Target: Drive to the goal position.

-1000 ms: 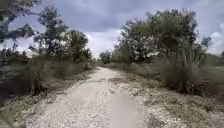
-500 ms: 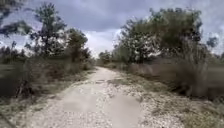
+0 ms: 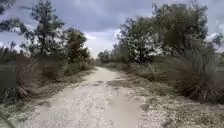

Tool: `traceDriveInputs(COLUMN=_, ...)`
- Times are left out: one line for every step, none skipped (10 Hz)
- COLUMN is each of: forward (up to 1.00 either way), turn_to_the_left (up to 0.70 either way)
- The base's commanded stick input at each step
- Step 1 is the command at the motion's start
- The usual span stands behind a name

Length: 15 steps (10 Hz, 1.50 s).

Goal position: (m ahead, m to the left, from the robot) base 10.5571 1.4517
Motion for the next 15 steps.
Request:
traceDriveInputs(forward=0.5, turn_to_the_left=-0.49)
traceDriveInputs(forward=0.5, turn_to_the_left=-0.49)
traceDriveInputs(forward=0.5, turn_to_the_left=-0.49)
traceDriveInputs(forward=0.5, turn_to_the_left=-0.12)
traceDriveInputs(forward=0.5, turn_to_the_left=0.01)
traceDriveInputs(forward=0.5, turn_to_the_left=0.01)
traceDriveInputs(forward=0.5, turn_to_the_left=0.01)
traceDriveInputs(forward=0.5, turn_to_the_left=0.01)
traceDriveInputs(forward=0.5, turn_to_the_left=0.01)
traceDriveInputs(forward=0.5, turn_to_the_left=0.01)
traceDriveInputs(forward=0.5, turn_to_the_left=0.01)
traceDriveInputs(forward=0.5, turn_to_the_left=0.01)
traceDriveInputs(forward=0.5, turn_to_the_left=0.01)
traceDriveInputs(forward=0.5, turn_to_the_left=0.01)
traceDriveInputs(forward=0.5, turn_to_the_left=0.01)
